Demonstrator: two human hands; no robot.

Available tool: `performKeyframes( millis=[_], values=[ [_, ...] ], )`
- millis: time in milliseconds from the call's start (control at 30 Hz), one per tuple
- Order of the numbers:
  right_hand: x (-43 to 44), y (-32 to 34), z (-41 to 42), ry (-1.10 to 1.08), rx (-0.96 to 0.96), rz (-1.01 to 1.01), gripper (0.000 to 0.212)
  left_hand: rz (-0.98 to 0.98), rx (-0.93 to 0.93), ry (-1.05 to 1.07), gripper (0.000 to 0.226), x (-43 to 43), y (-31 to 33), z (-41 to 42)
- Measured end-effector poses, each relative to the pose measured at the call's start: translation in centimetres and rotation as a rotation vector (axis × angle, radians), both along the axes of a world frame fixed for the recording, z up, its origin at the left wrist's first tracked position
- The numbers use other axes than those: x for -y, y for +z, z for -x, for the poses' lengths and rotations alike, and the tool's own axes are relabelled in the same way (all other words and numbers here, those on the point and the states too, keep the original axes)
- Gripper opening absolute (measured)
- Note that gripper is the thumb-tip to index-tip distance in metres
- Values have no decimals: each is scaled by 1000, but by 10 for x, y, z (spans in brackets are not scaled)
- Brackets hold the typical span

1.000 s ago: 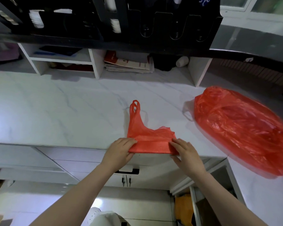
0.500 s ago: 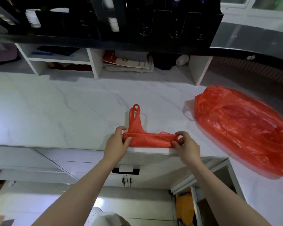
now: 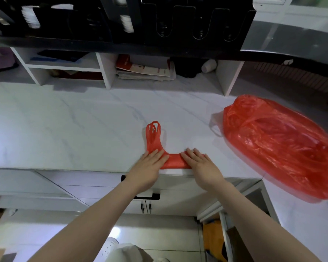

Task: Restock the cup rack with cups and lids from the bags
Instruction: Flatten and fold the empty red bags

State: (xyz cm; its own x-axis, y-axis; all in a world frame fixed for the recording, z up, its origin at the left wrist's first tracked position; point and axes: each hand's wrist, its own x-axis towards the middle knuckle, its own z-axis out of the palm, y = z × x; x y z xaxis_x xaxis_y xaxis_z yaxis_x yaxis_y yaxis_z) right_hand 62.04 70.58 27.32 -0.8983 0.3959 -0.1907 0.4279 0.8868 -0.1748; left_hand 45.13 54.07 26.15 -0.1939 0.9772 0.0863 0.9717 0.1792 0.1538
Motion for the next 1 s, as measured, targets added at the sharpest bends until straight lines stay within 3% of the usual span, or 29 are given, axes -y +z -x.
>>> performKeyframes(
  millis=[100, 200, 267, 433, 600, 700, 800, 900, 1000],
  values=[
    [-6, -2, -6, -17, -39, 178, 65, 156, 21, 10, 68, 5, -14, 5],
    [1, -9, -7, -16, -60, 92, 80, 164, -21, 7, 78, 5, -10, 5],
    [5, -13, -11, -18, -131, 52, 79, 48, -4, -4, 75, 10, -5, 1],
    [5, -15, -29, -69, -422, 214, 44, -337, 187, 3, 45, 39, -8, -2],
    [-5, 5, -16, -403, -547, 445, 6, -368, 374, 251, 16, 31, 4, 9],
    [-8, 5, -7, -512, -550, 425, 6, -349, 550, 443, 13, 23, 8, 15],
    [-3, 1, 0, -611, -594, 458, 20, -343, 662, 601, 24, 11, 9, 17],
    [1, -4, 2, -601, -589, 429, 27, -298, 572, 630, 29, -1, 9, 18],
    [2, -7, 5, -564, -504, 235, 28, -228, 423, 633, 30, -8, 12, 15]
  ],
)
